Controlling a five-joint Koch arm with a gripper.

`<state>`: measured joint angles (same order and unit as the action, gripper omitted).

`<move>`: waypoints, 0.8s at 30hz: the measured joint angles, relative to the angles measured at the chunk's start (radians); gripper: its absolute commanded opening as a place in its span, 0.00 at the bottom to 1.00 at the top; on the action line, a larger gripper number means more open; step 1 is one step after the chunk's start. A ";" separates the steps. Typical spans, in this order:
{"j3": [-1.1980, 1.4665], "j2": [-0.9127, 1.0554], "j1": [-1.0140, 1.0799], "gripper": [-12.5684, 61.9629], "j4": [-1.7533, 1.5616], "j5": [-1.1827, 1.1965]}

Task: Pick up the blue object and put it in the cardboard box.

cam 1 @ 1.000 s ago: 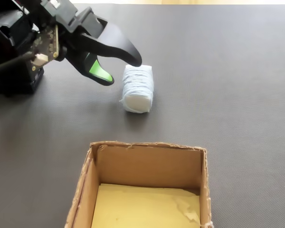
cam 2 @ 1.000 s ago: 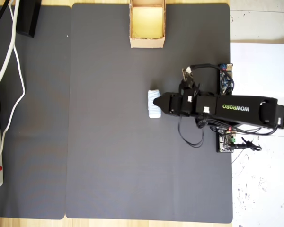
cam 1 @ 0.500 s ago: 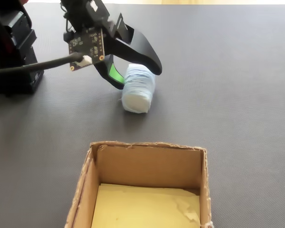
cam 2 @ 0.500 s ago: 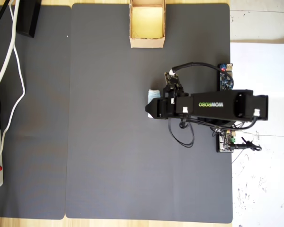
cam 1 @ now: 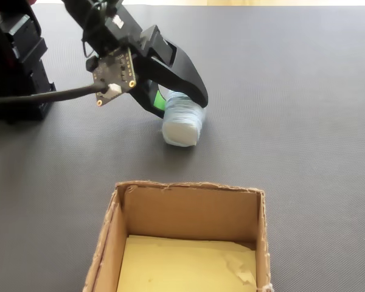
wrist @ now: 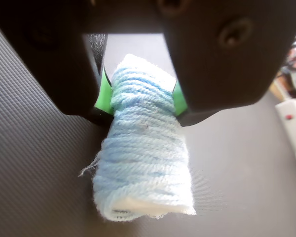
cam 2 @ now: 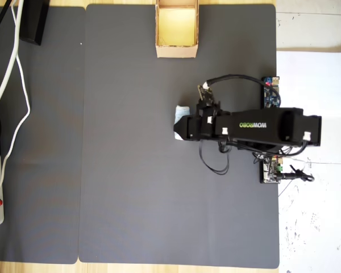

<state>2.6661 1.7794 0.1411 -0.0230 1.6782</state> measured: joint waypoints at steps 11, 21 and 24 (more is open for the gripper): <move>0.233 0.117 0.020 0.05 -0.356 -0.002; 0.388 0.422 0.075 0.05 -0.445 -0.008; 0.394 0.492 0.100 0.05 -0.449 -0.028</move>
<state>3.0603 2.2718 0.2408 -0.4725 1.6506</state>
